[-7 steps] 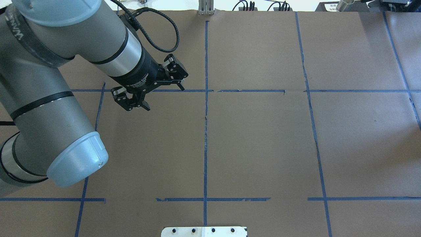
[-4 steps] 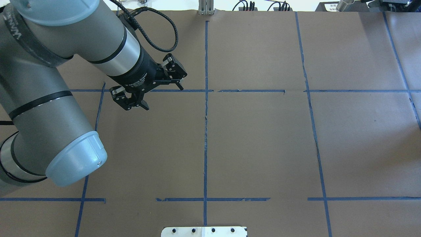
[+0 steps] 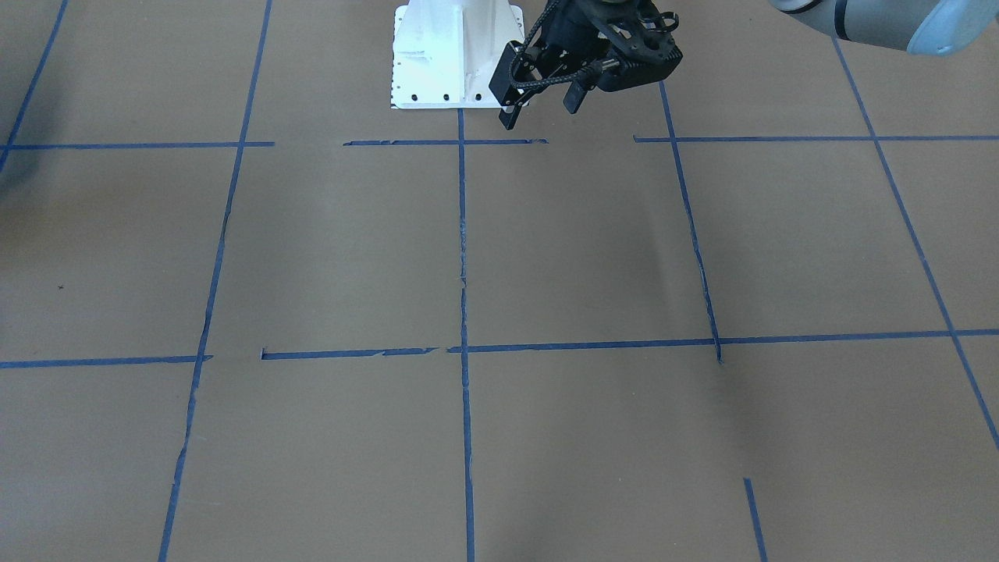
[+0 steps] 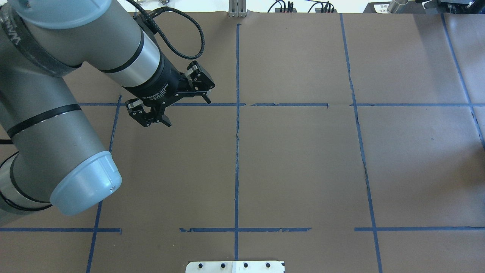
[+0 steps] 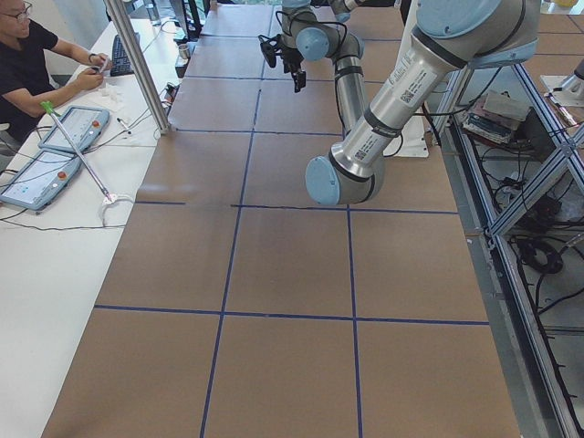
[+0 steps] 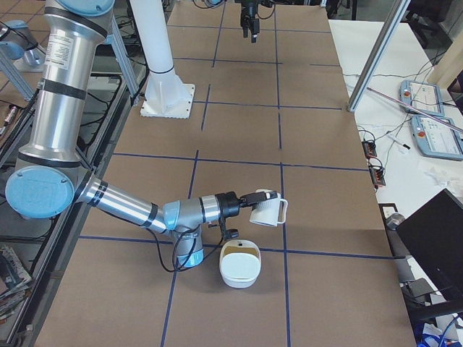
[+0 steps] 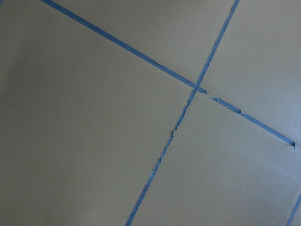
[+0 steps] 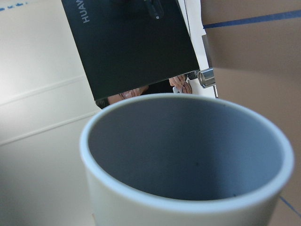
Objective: Left arm hands cup to right arm to dump lemon
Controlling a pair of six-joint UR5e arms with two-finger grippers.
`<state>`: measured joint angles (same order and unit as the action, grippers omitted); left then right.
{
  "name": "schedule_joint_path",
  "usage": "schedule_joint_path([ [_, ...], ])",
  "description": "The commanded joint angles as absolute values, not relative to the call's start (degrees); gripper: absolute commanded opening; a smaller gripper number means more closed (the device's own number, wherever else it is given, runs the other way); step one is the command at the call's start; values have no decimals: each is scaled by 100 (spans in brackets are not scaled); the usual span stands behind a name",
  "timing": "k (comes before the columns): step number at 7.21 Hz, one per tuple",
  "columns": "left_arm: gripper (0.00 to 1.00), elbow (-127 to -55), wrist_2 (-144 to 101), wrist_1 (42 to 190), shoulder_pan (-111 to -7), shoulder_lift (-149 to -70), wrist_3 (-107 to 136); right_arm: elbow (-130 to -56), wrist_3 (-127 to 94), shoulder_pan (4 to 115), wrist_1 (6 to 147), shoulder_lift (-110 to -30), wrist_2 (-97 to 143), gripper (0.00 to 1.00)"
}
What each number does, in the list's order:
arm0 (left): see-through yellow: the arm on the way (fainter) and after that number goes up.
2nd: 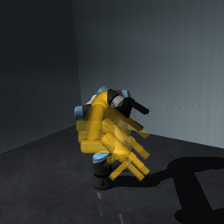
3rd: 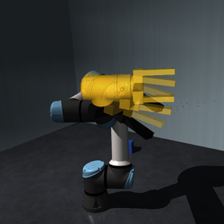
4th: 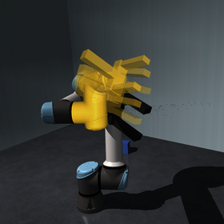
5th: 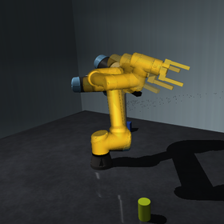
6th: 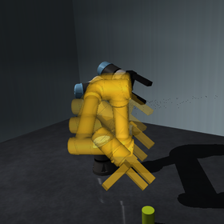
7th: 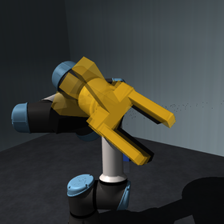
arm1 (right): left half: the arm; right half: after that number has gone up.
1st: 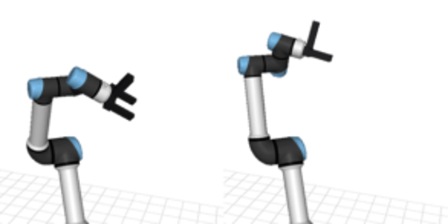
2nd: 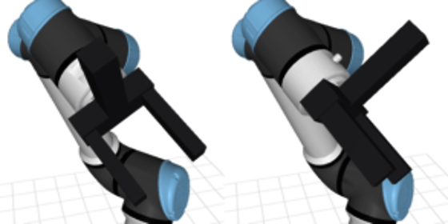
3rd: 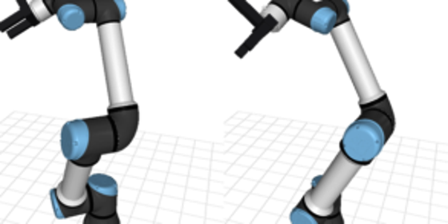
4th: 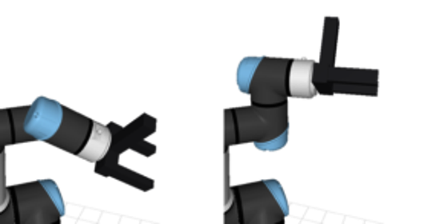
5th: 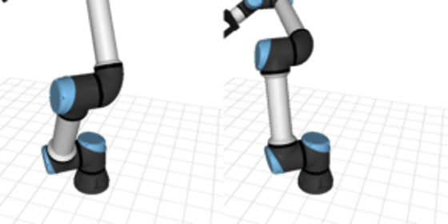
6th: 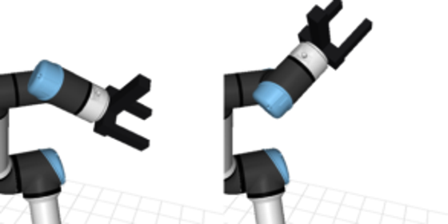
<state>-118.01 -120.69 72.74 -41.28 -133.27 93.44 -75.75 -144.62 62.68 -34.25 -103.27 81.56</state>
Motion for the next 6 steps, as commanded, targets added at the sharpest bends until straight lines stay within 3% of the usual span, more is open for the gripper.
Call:
schedule_joint_path([
  [1, 100, -11804, -12076, 7277, -4140, -13316, 9343, -8530, -12333, 6101, -2088, -10318, 8297, 0],
  [3, 100, -11804, -12085, 7286, -4140, -13281, 9334, -8569, -9490, 5487, -1987, -10153, 8236, 0],
  [6, 100, -11733, -12050, 7295, -4166, -13271, 9115, -8822, -7485, 4775, -771, -9695, 8235, 0],
])
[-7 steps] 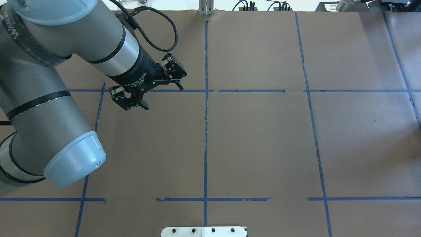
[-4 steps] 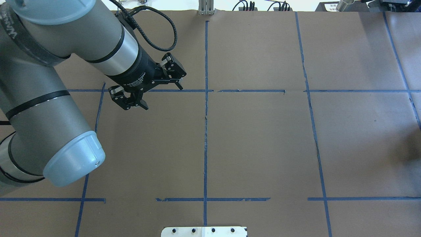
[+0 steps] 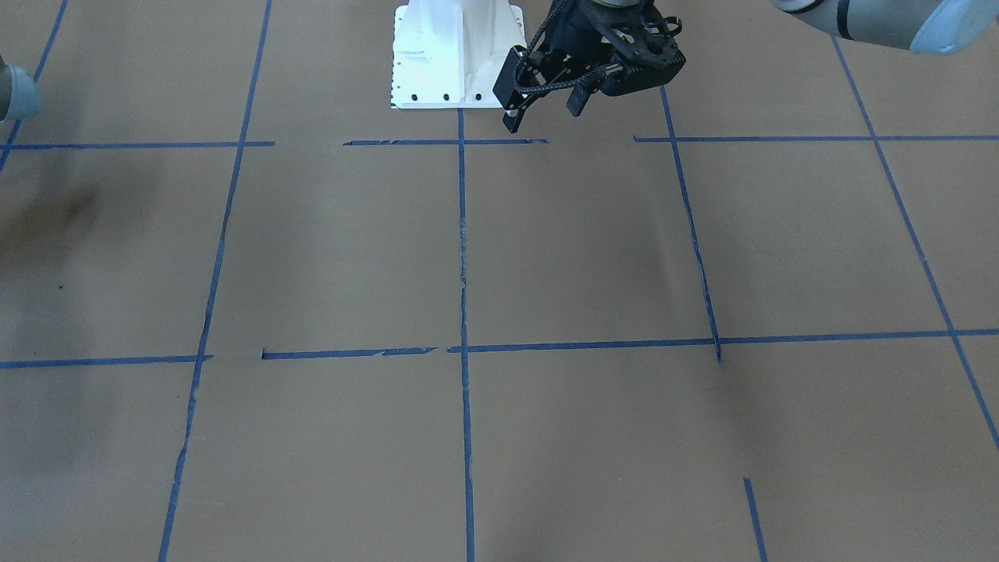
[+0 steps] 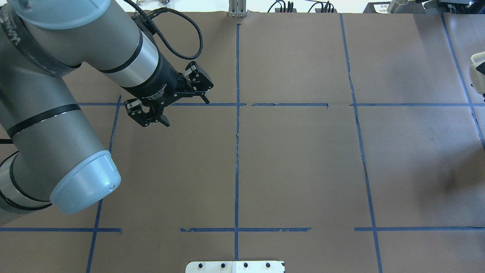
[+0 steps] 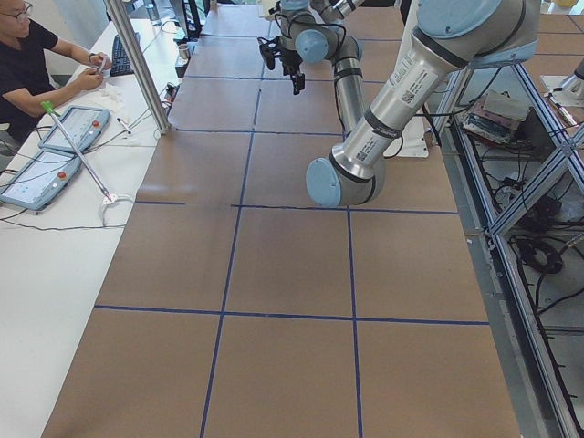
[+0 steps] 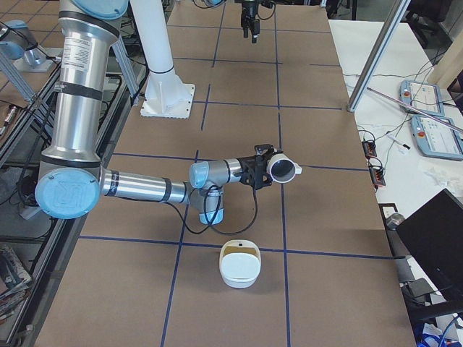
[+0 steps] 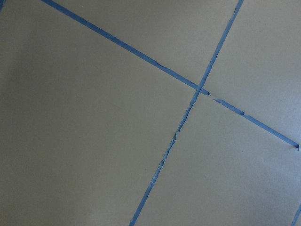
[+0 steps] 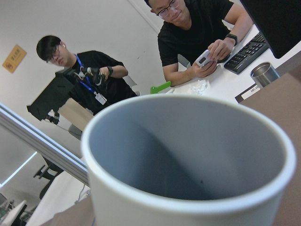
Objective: Left arm hands cup to right arm to dump lemon
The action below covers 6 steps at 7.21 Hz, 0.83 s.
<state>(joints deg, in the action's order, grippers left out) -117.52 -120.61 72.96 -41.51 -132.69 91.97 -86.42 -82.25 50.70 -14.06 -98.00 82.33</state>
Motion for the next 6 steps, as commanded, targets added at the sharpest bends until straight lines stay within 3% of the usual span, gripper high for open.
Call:
schedule_joint_path([
  [1, 100, -11733, -12041, 7304, -4166, -13280, 9114, -9346, -7436, 4607, 44, -9607, 8218, 0],
  [3, 100, -11716, -11761, 7321, -4175, -13298, 9001, -10480, -6781, 3803, 1863, -9467, 7267, 2],
  [6, 100, -11069, -11725, 7348, -4184, -13665, 8597, -10670, -6750, 1728, 4001, -7994, 4744, 0],
])
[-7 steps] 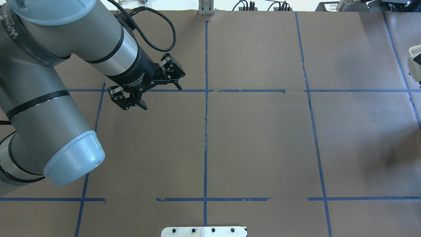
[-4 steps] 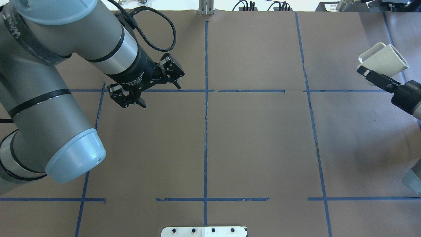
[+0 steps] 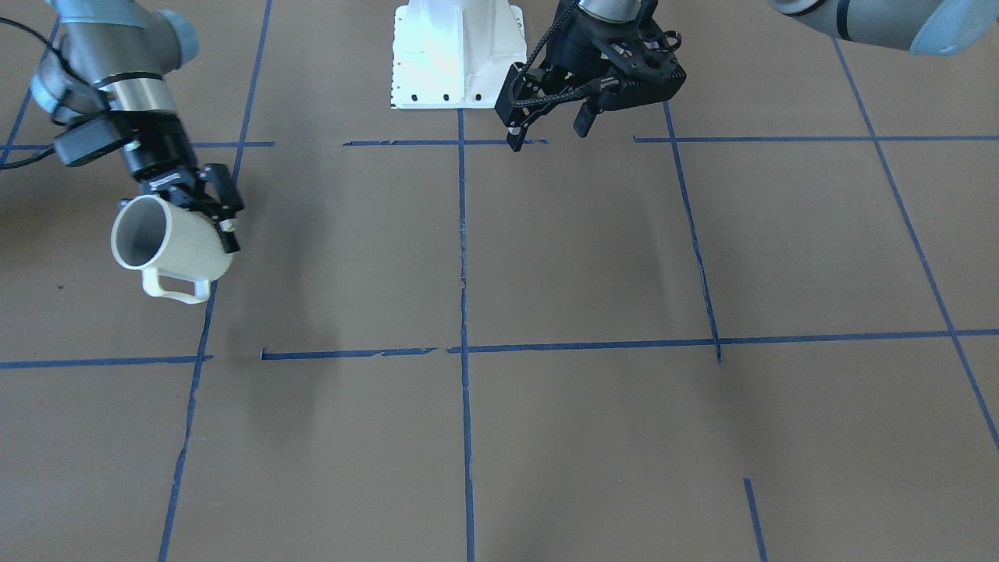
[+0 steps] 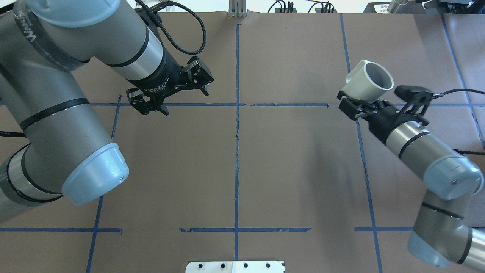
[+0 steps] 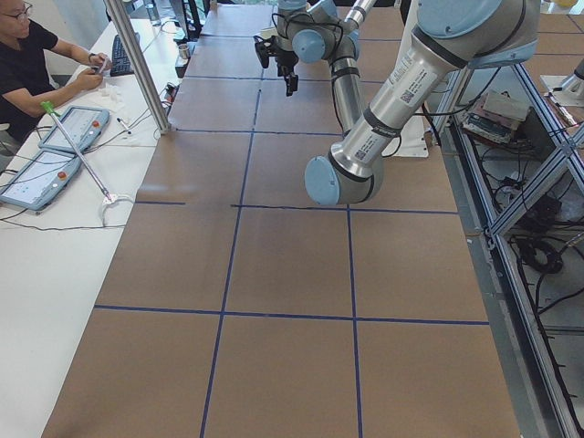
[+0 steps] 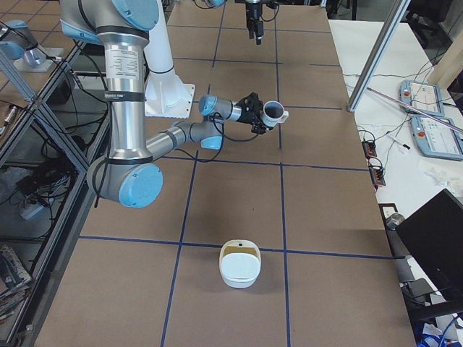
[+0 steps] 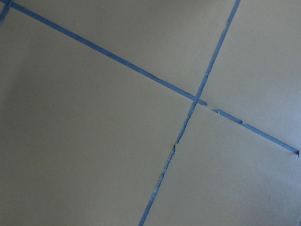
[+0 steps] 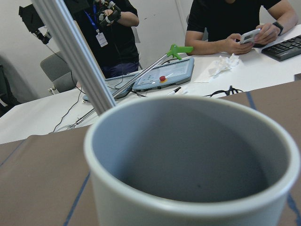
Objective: Left arm hands cup to right arm to dump lemon
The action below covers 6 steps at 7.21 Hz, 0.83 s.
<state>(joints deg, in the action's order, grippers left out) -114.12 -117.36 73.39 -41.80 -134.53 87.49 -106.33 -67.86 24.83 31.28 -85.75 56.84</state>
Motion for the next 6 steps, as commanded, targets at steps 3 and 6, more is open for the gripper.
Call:
schedule_joint_path([
  [3, 100, -10372, -11725, 7330, -4192, -14176, 8333, -10486, -6522, 766, 5831, -6823, 3605, 2],
  [6, 100, -10222, -12074, 7042, -4157, -14457, 8446, -9424, -6521, 624, 5994, -5821, 2945, 3],
])
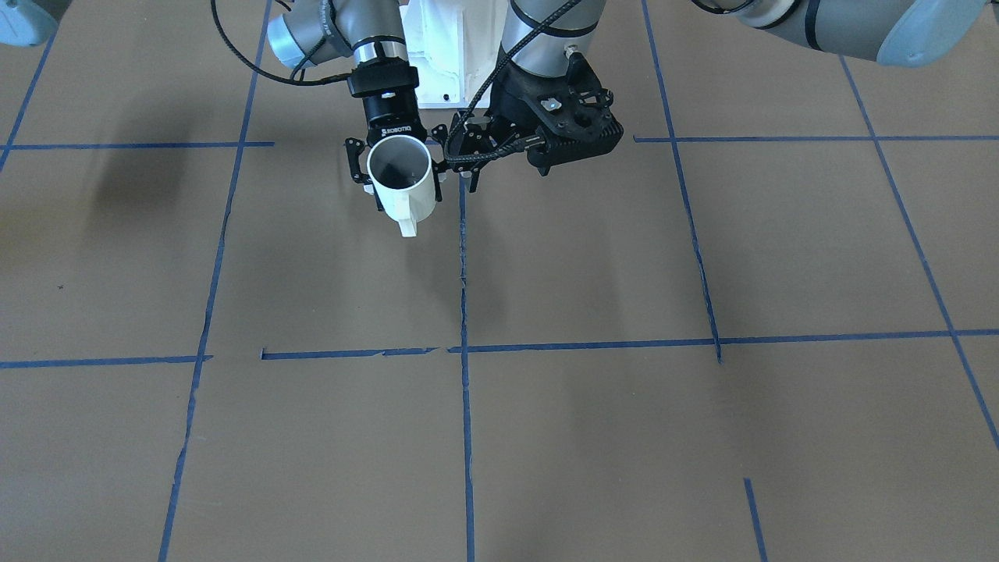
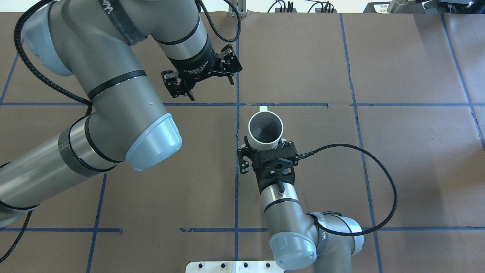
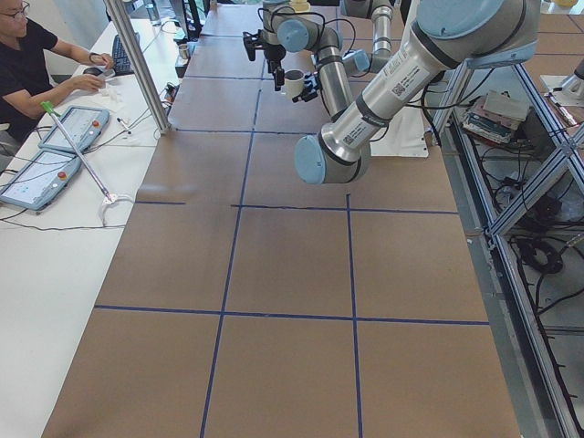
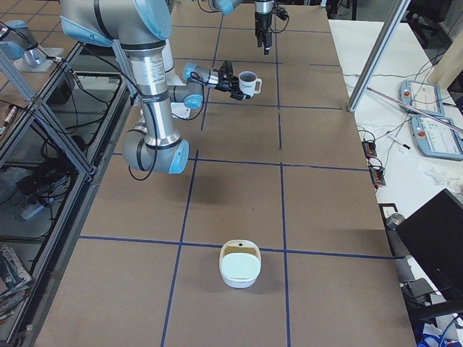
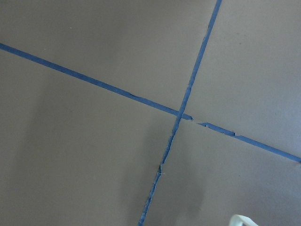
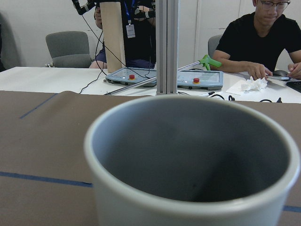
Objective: Left arm hands cup to right arm to dump lemon
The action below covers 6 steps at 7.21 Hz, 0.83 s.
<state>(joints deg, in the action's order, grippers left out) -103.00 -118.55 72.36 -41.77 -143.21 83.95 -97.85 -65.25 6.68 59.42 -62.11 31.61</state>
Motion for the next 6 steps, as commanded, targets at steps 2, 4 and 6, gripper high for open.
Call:
schedule_joint_path([
  [2, 99, -10073, -12094, 6988, -4061, -14520, 8639, -9422, -6329, 624, 6169, -5705, 2918, 5],
  [4, 98, -10072, -12068, 6645, -3860, -14511, 8640, -9422, -6065, 624, 6179, -5695, 2909, 7],
  [6, 95, -10055, -12041, 6653, -3710, -14502, 8640, -9422, -5969, 650, 6170, -5660, 2918, 7],
])
